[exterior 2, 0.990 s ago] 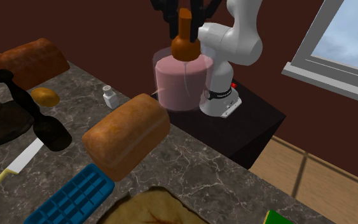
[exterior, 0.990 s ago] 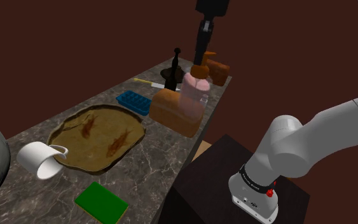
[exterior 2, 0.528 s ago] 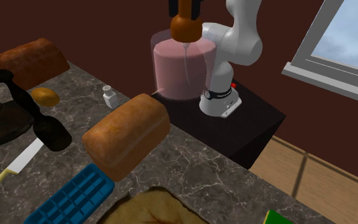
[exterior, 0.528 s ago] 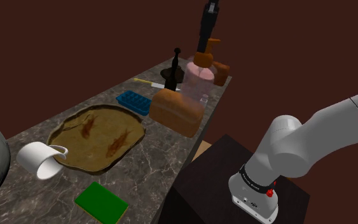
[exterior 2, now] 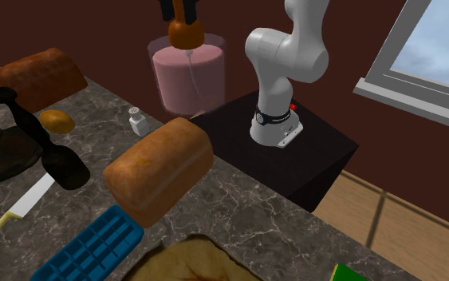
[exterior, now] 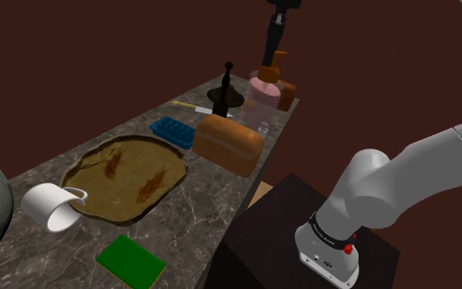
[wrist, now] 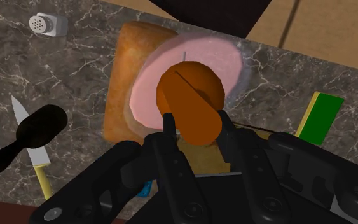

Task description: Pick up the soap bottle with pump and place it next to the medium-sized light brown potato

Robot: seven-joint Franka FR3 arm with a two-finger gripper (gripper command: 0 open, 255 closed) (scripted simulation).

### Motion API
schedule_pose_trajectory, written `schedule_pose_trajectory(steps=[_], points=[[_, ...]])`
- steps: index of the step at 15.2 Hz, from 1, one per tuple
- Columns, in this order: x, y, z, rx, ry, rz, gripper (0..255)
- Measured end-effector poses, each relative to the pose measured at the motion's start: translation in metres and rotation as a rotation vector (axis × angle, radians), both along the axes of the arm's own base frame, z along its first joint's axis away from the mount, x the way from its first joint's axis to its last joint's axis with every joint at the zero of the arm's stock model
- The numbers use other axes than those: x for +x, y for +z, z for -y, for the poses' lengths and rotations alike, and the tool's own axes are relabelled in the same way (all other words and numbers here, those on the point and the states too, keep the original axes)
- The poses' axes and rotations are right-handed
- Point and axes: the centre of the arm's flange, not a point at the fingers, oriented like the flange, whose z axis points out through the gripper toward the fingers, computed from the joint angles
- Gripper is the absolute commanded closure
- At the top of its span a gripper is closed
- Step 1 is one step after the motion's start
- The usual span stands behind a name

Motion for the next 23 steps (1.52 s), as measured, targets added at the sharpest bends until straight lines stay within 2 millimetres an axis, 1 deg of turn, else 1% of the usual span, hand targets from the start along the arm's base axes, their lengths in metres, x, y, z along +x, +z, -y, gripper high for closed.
schedule_pose_trajectory(steps=[2,4,7,8,12,16,18,20,23], points=[[0.012,-0.010,0.023,0.000,0.000,0.000,255],[0.019,-0.015,0.047,0.000,0.000,0.000,255],[0.037,-0.022,0.083,0.000,0.000,0.000,255],[0.042,-0.026,0.097,0.000,0.000,0.000,255],[0.057,-0.037,0.141,0.001,0.000,0.000,255],[0.081,-0.052,0.189,0.000,0.000,0.000,255],[0.089,-0.057,0.212,0.000,0.000,0.000,255],[0.096,-0.064,0.240,0.001,0.000,0.000,255],[0.114,-0.077,0.271,0.001,0.000,0.000,255]])
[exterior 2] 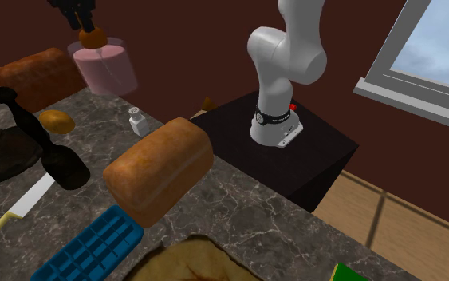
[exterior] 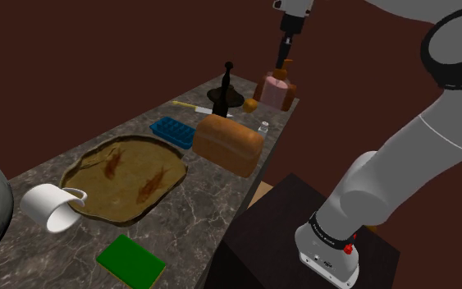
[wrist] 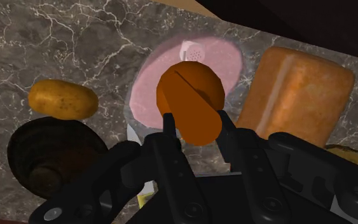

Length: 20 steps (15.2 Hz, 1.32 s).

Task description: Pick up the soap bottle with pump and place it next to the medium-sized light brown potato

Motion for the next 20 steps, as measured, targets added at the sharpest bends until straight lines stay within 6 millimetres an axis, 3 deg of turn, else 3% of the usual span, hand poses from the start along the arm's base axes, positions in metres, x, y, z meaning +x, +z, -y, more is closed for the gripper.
schedule_pose_trajectory(steps=[11,20], points=[[0.055,-0.034,0.134,-0.001,-0.001,0.000,255],[0.058,-0.079,0.144,-0.001,0.001,0.000,255]])
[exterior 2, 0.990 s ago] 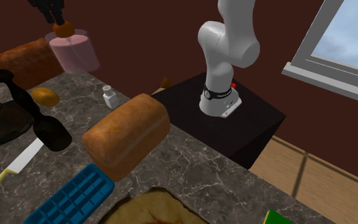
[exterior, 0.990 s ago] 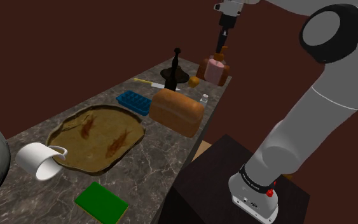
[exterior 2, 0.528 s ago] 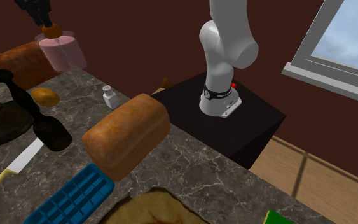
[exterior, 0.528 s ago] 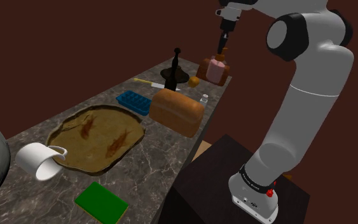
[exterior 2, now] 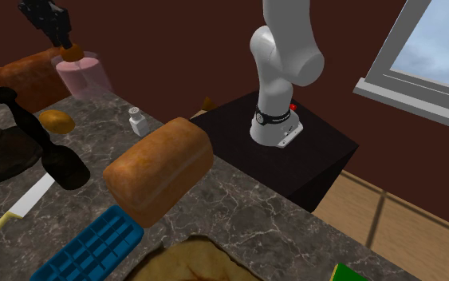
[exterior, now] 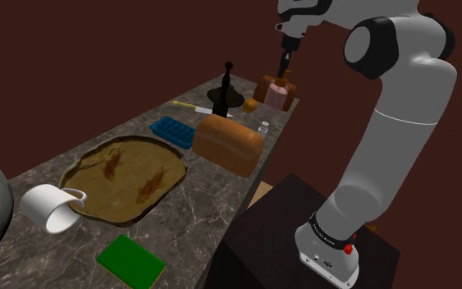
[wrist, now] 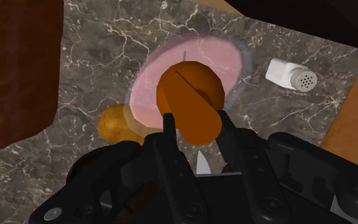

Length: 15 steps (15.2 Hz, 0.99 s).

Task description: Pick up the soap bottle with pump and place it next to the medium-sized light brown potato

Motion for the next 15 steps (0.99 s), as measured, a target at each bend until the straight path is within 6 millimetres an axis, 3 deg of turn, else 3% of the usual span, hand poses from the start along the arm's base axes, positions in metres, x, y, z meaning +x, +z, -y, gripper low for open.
schedule_pose_trajectory(steps=[15], points=[[0.000,-0.079,0.001,0.000,0.000,0.000,255]])
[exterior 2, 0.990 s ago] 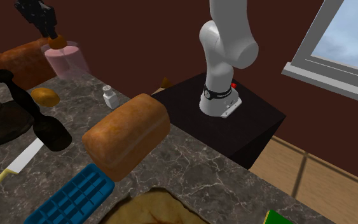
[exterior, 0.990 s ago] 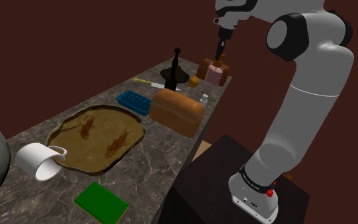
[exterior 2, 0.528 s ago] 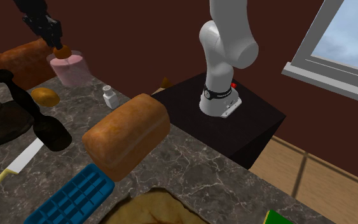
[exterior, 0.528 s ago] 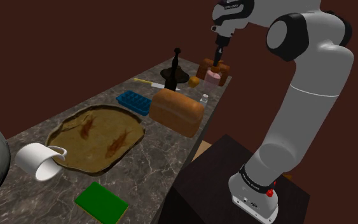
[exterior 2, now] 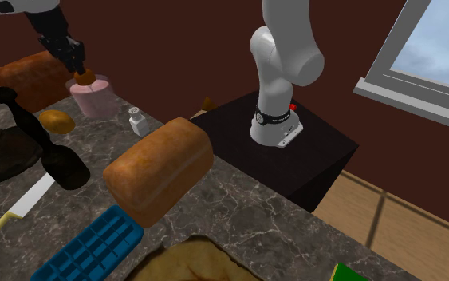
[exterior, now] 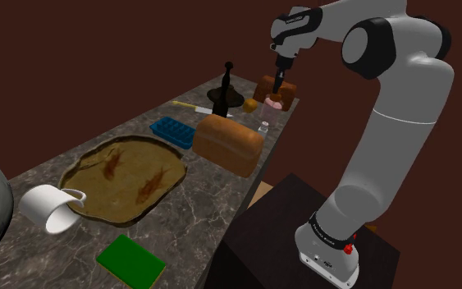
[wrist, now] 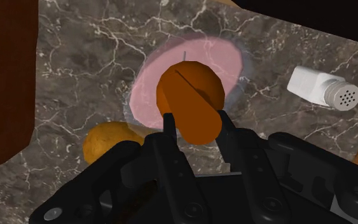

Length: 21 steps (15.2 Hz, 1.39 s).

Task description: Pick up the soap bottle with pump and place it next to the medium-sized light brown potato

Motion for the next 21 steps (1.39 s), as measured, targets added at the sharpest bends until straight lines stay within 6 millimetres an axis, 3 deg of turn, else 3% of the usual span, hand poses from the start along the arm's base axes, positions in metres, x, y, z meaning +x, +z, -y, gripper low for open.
schedule_pose_trajectory(steps=[7,8,14,18,21], points=[[0.000,-0.004,0.000,-0.001,0.000,0.002,255],[0.000,-0.004,0.000,-0.001,0.000,0.002,0],[0.000,-0.005,0.000,0.000,0.000,0.001,0],[-0.002,0.033,0.001,-0.001,0.000,0.002,0],[0.001,0.044,-0.001,-0.001,0.000,0.001,0]])
